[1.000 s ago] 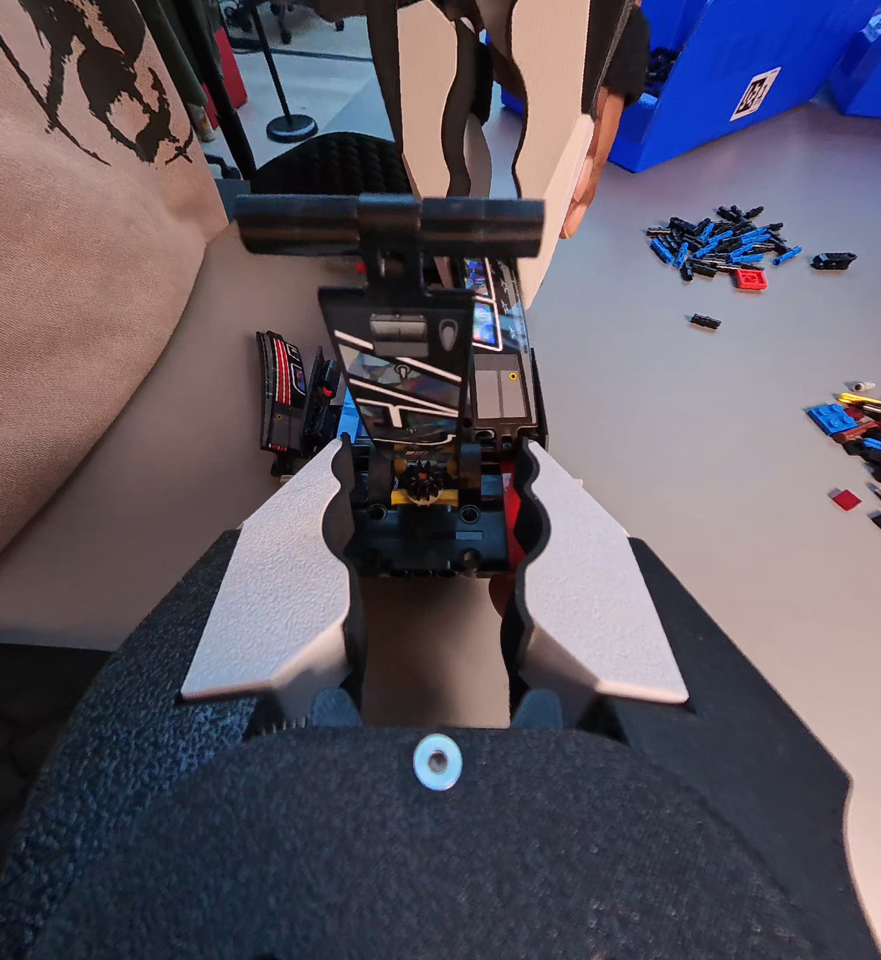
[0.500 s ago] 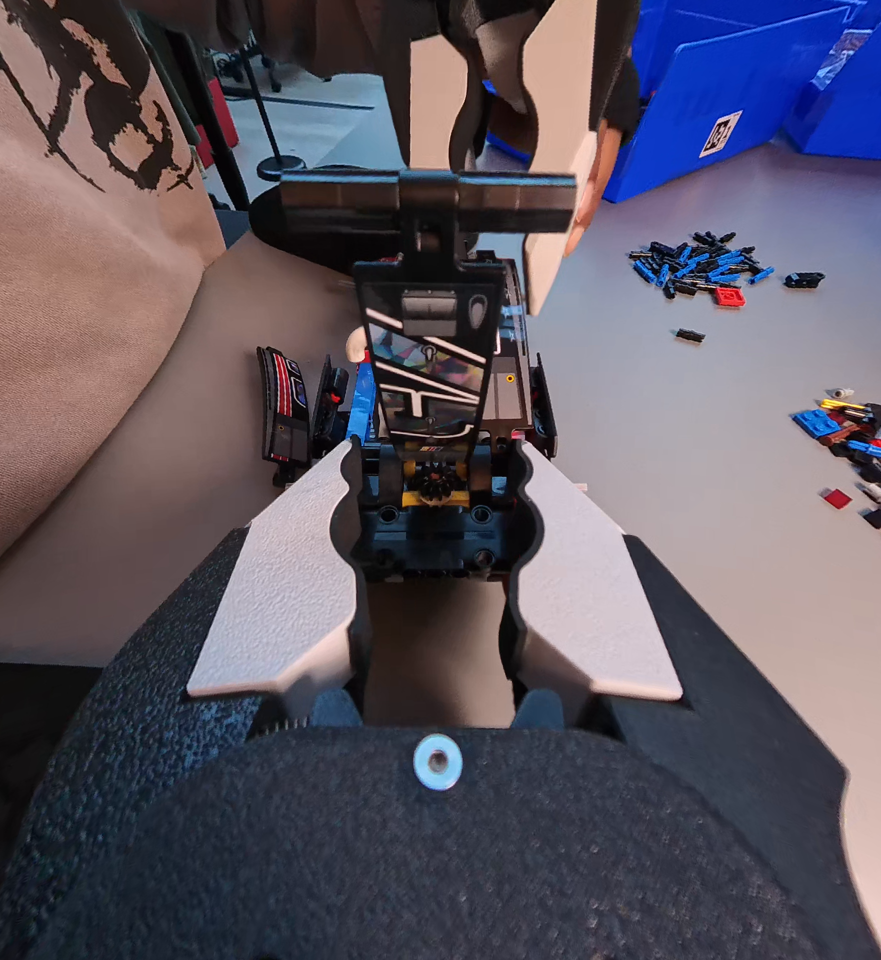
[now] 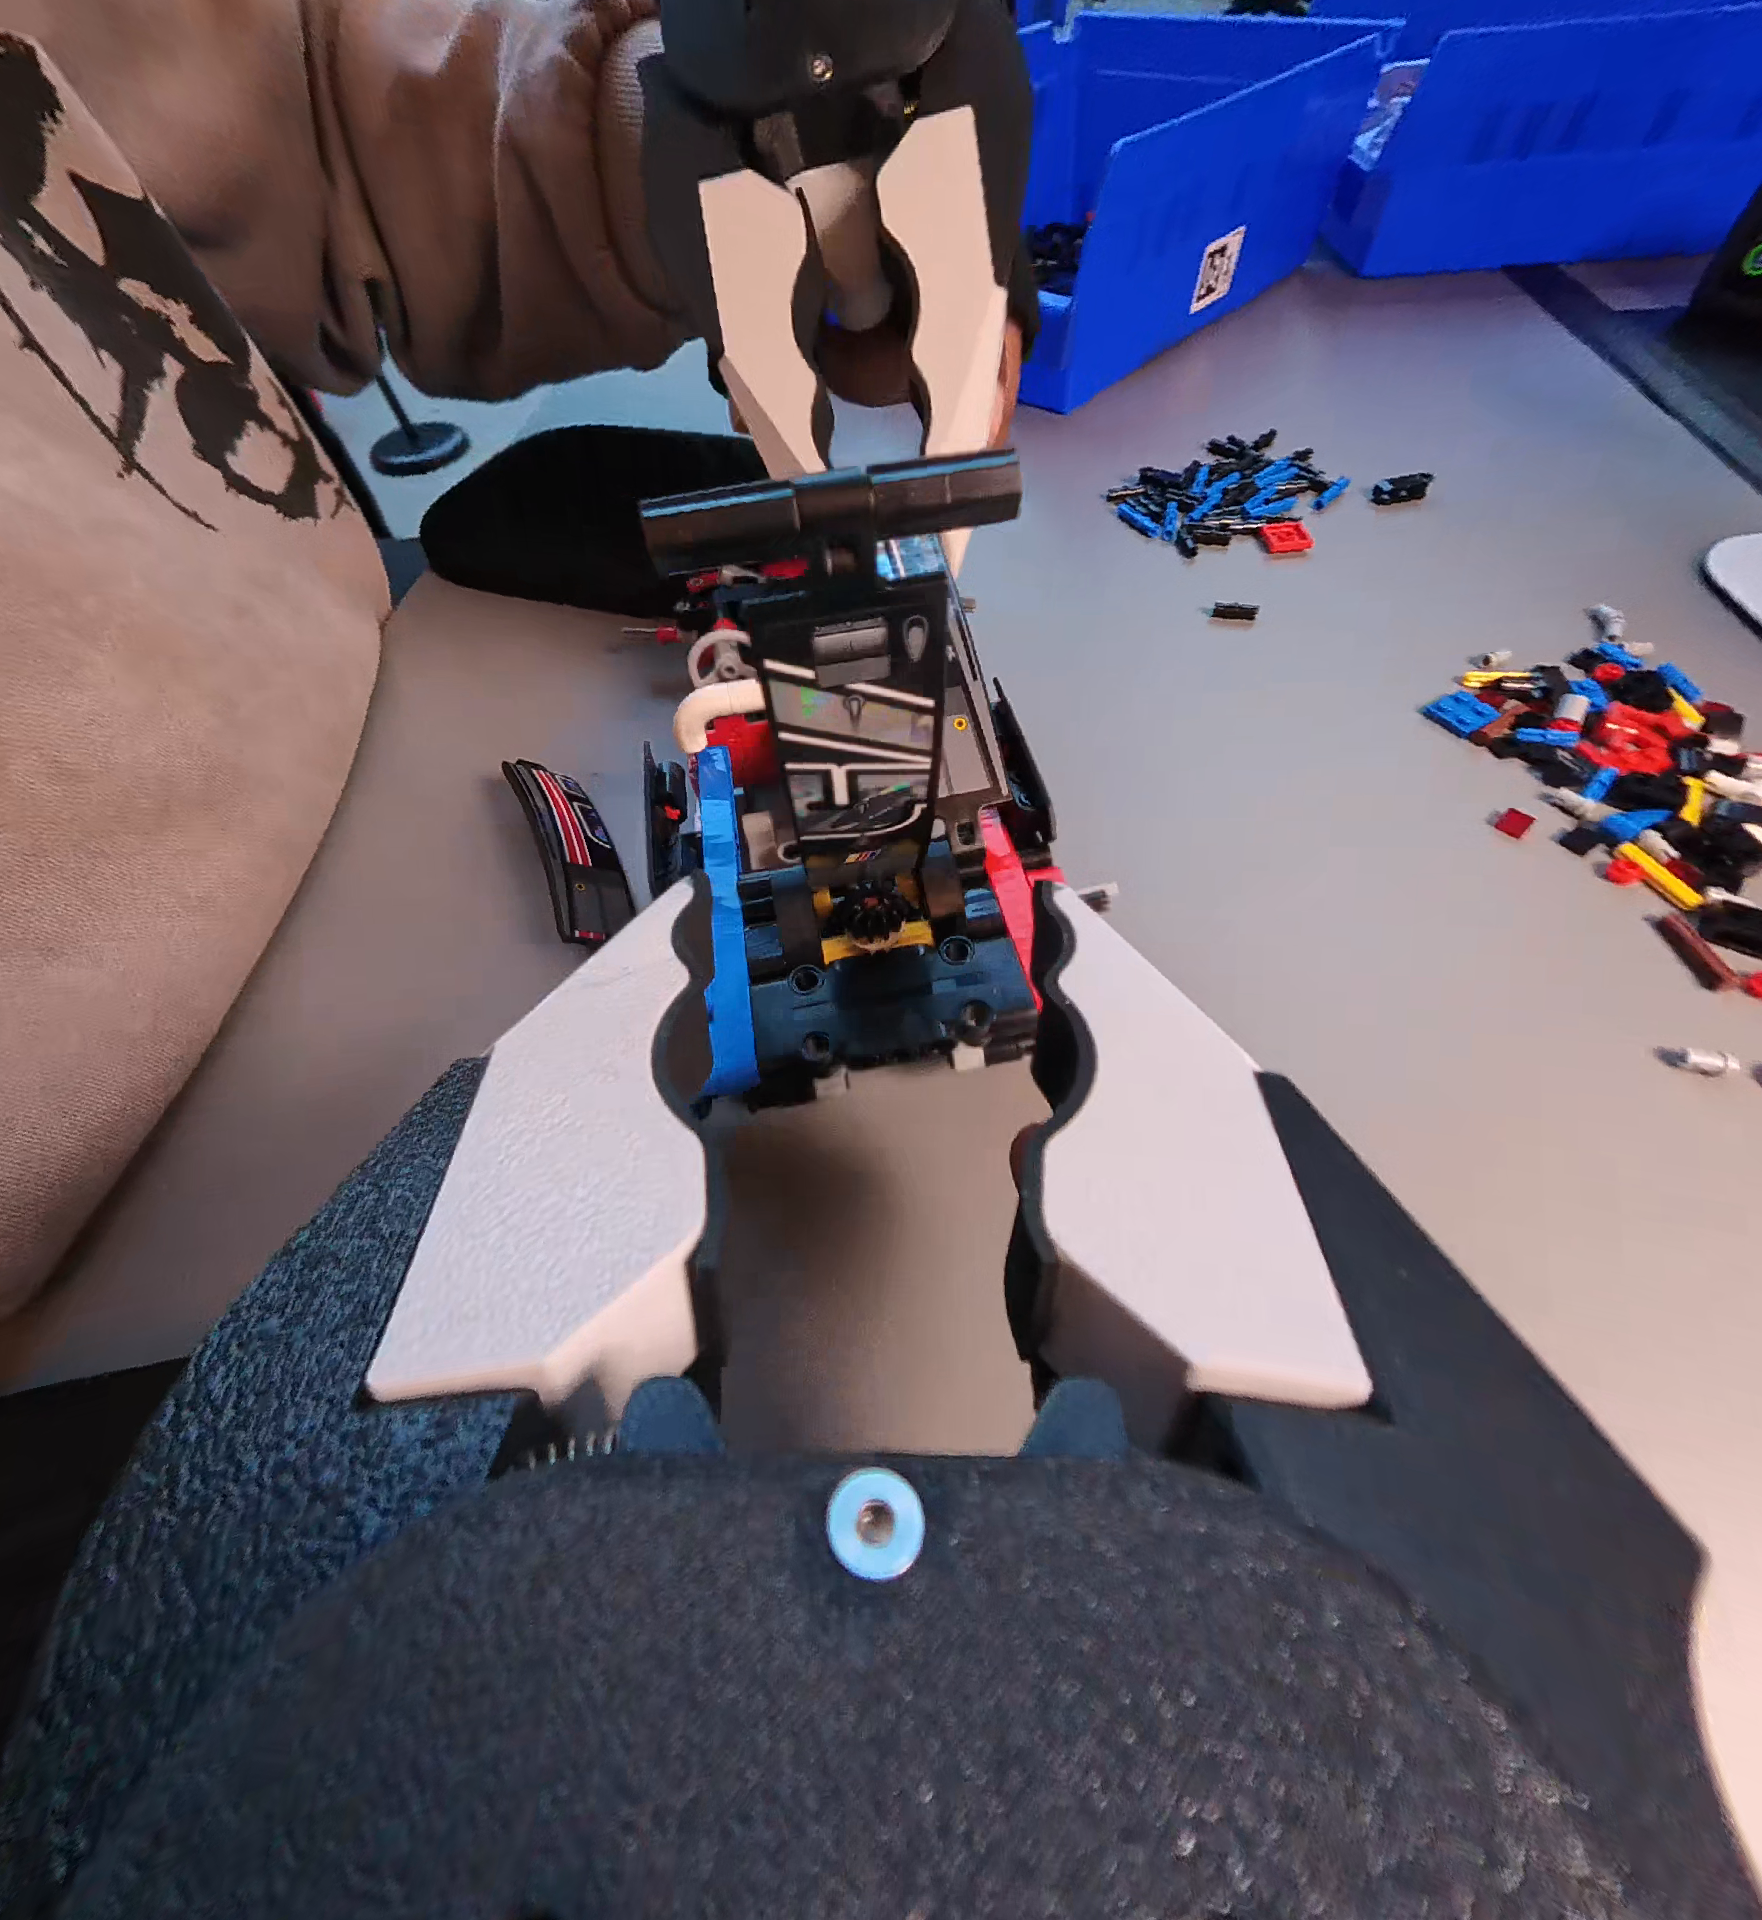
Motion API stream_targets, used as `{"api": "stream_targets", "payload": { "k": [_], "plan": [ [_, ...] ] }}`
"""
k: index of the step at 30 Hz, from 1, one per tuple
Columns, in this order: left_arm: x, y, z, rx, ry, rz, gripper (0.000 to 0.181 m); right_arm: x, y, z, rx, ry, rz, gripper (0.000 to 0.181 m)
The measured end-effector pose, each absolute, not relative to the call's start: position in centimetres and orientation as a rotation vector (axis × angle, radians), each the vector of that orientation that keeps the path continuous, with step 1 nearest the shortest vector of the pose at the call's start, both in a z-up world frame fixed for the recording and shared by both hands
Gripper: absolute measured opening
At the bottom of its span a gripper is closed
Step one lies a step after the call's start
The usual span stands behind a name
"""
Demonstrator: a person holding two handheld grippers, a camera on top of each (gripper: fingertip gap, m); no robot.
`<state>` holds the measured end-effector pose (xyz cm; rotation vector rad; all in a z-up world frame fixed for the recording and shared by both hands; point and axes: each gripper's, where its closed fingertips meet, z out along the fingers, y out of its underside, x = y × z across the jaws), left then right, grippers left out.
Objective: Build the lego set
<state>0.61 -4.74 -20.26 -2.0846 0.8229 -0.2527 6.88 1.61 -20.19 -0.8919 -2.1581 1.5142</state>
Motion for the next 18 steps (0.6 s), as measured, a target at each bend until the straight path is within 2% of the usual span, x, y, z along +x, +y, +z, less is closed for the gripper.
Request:
{"api": "stream_targets", "payload": {
  "k": [10, 16, 18],
  "plan": [
    [2.7, -0.9, -16.9, -1.964, 0.932, -0.252, 0.017, 7.5, 1.6, -17.1, -0.944, -1.929, 1.305, 0.029],
    [4.4, 2.3, -15.4, -1.953, 0.927, -0.3, 0.018, 7.0, 0.9, -16.4, -0.873, -1.911, 1.153, 0.024],
    [4.9, 2.9, -15.2, -1.951, 0.928, -0.319, 0.012, 6.6, 0.9, -16.4, -0.859, -1.895, 1.066, 0.025]
  ]
}}
